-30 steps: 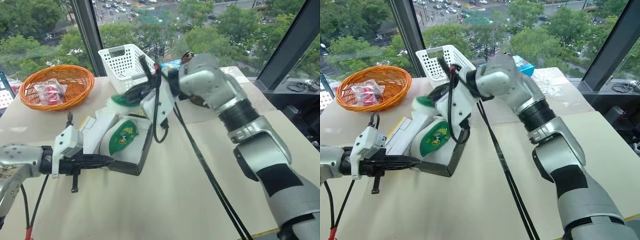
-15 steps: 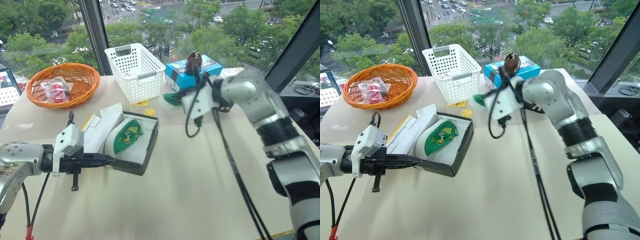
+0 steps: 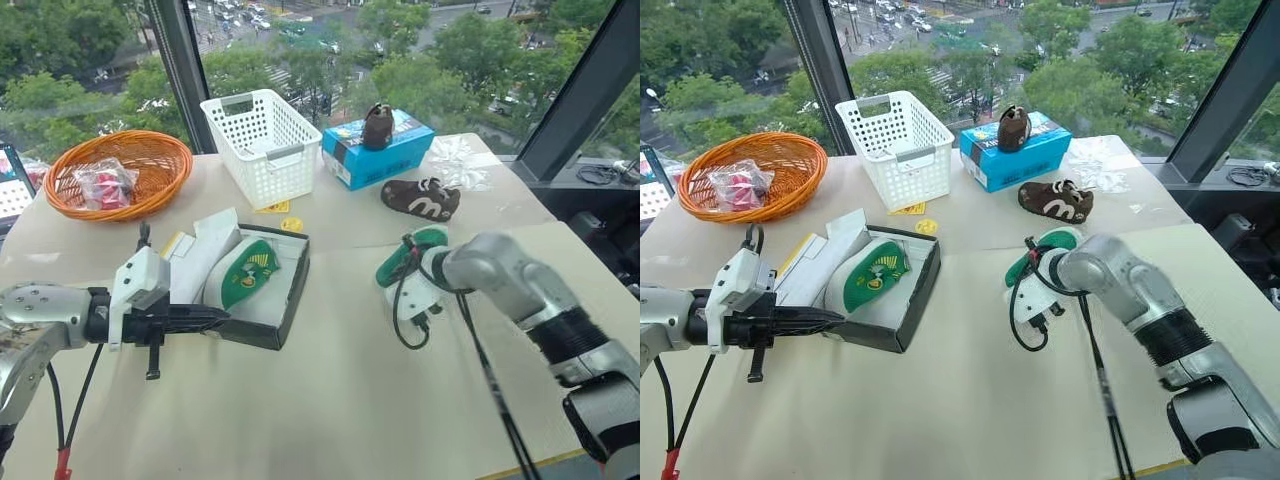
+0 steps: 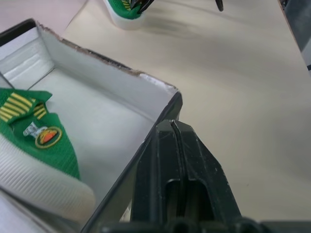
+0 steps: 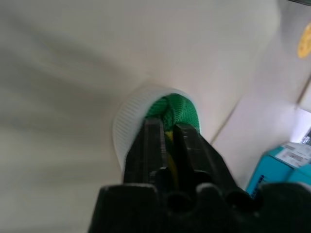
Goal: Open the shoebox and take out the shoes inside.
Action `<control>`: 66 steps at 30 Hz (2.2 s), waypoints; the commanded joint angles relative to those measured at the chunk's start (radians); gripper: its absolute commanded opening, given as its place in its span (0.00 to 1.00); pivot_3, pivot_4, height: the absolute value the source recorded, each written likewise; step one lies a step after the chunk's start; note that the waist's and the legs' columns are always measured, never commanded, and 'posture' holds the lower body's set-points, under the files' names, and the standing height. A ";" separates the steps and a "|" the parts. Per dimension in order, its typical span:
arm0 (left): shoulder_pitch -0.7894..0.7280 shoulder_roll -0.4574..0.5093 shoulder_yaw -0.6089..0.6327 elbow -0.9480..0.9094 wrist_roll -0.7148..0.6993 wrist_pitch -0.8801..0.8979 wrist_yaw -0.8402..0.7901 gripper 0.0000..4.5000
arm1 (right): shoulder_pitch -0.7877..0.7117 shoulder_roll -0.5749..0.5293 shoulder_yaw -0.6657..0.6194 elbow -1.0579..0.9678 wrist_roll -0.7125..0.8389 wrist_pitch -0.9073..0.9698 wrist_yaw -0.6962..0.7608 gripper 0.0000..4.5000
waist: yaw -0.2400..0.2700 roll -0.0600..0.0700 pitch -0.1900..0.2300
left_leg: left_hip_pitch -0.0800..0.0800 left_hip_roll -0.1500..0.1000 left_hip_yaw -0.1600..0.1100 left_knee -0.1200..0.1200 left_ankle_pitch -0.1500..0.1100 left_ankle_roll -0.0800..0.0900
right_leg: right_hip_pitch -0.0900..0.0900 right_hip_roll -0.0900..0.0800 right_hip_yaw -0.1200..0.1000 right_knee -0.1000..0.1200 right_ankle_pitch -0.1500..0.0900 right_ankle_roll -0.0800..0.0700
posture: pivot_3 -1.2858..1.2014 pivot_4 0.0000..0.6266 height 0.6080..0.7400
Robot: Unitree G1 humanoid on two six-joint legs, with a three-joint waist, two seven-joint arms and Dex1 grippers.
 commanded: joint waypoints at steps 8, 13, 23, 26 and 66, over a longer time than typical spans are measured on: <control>0.056 -0.004 0.122 -0.039 -0.021 0.008 0.051 0.00 | 0.016 -0.020 -0.130 -0.165 0.213 0.203 0.148 0.57 | 0.014 0.000 0.000 | 0.007 0.000 0.000 0.000 0.000 0.001 | 0.005 -0.001 0.001 0.001 0.000 0.000 | 0.52 0.24 0.93; 0.089 -0.009 0.203 -0.013 -0.013 0.020 0.088 0.00 | -0.085 -0.067 -0.189 -0.254 0.457 0.347 0.384 0.57 | 0.014 0.002 0.002 | 0.004 0.000 0.000 -0.001 -0.001 0.002 | 0.003 -0.001 0.001 0.000 0.004 -0.005 | 0.52 0.24 0.93; 0.145 -0.043 0.270 -0.027 -0.027 0.056 0.143 0.00 | -0.464 0.290 -0.026 0.285 0.417 0.077 0.288 0.57 | 0.003 0.003 0.002 | 0.006 0.000 0.002 -0.002 -0.001 0.003 | 0.004 -0.001 0.001 -0.001 0.004 -0.006 | 0.52 0.24 0.93; 0.176 -0.048 0.303 -0.034 -0.030 0.072 0.153 0.00 | -0.544 0.412 0.054 0.501 0.305 -0.099 0.166 0.57 | -0.004 0.003 0.003 | 0.006 0.000 0.002 -0.003 0.000 0.001 | 0.002 -0.001 0.001 0.001 0.004 -0.007 | 0.52 0.24 0.93; 0.395 -0.121 0.507 -0.236 -0.116 0.161 0.253 0.00 | -0.670 0.831 0.332 1.121 -0.163 -0.402 -0.300 0.46 | -0.018 0.006 -0.002 | 0.015 -0.001 -0.006 -0.018 0.004 -0.008 | 0.007 -0.003 -0.004 0.001 0.000 -0.014 | 0.52 0.24 0.93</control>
